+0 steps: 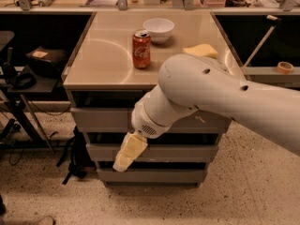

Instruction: Open top drawer

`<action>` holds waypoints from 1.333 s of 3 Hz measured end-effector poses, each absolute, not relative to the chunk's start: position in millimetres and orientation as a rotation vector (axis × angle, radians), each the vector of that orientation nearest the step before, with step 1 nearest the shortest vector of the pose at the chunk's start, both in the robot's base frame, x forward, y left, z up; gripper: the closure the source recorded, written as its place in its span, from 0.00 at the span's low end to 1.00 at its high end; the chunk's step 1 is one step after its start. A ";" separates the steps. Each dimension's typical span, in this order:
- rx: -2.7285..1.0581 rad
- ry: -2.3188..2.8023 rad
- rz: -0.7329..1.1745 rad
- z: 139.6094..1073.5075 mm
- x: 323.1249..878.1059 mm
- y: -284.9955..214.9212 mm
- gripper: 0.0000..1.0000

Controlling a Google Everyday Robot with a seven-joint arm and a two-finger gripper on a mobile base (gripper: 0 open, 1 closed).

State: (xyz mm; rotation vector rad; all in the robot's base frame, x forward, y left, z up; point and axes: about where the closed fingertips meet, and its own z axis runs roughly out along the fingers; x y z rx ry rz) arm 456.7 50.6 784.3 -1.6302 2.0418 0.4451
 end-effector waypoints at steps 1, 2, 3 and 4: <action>-1.625 2.097 0.327 777.4 459.7 25.0 0.00; -1.516 2.244 0.105 761.7 477.8 -35.5 0.00; -1.418 2.328 -0.100 752.4 500.7 -98.1 0.00; -1.432 2.314 -0.172 754.7 506.9 -109.0 0.00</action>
Offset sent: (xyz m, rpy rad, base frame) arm 0.0506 -0.1882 -0.0388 -0.4652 -0.1543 -0.3990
